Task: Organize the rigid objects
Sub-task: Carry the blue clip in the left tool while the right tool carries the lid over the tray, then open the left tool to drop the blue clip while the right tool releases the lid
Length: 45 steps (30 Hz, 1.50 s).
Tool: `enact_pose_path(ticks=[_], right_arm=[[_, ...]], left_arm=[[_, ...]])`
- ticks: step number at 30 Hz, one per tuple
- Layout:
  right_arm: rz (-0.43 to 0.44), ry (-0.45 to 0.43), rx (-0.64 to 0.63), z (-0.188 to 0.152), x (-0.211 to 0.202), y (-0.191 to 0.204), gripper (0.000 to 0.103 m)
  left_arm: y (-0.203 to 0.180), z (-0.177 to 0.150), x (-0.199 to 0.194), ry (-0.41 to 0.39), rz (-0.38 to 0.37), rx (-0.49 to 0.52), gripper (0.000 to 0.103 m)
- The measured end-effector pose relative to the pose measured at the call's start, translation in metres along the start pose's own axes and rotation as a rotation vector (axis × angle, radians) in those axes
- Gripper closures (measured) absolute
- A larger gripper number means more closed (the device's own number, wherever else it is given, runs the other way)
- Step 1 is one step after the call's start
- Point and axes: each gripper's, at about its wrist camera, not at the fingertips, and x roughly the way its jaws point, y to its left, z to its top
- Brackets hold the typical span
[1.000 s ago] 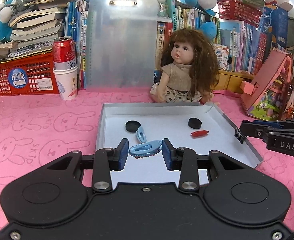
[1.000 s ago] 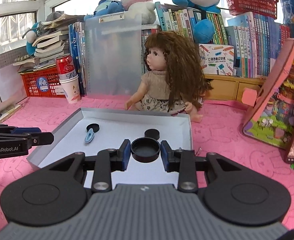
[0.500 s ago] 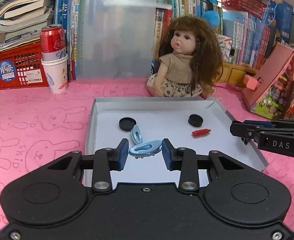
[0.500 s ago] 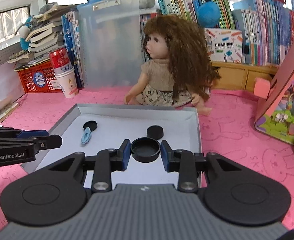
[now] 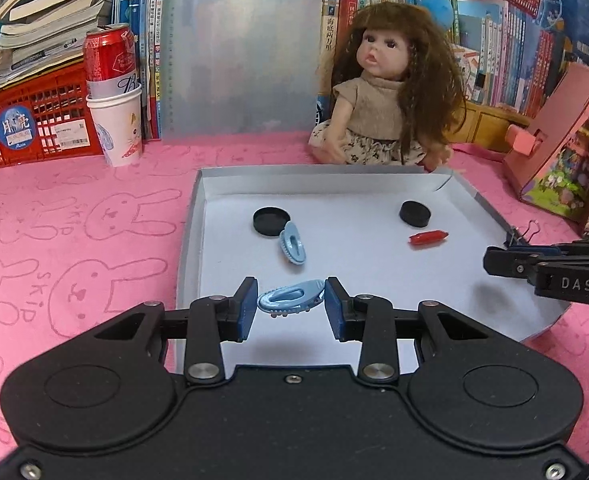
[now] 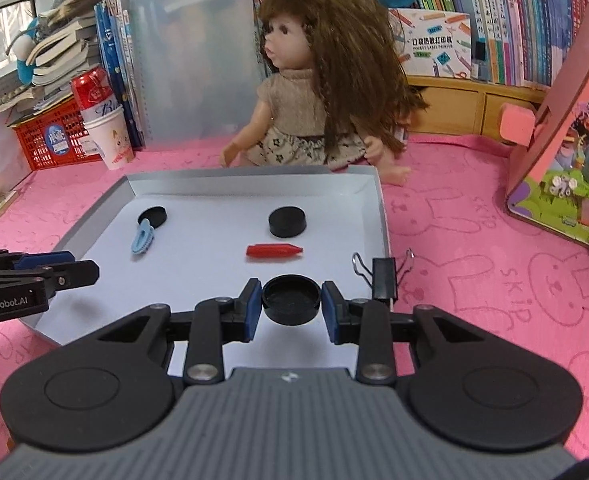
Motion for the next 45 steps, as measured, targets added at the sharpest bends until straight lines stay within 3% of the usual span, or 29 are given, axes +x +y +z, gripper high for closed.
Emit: enact_pose_path(ticks=[38, 43, 45], right_arm=[[-0.010, 0.035, -0.004, -0.007, 0.015, -0.001, 0.061], [-0.009, 0.030, -0.007, -0.008, 0.015, -0.001, 0.061], [-0.008, 0.029, -0.009, -0.008, 0.015, -0.001, 0.051]], left_arm=[[0.006, -0.005, 0.023, 0.033, 0.023, -0.035, 0.068], [0.007, -0.005, 0.022, 0.032, 0.024, -0.046, 0.061], [0.007, -0.005, 0.021, 0.035, 0.023, -0.050, 0.059]])
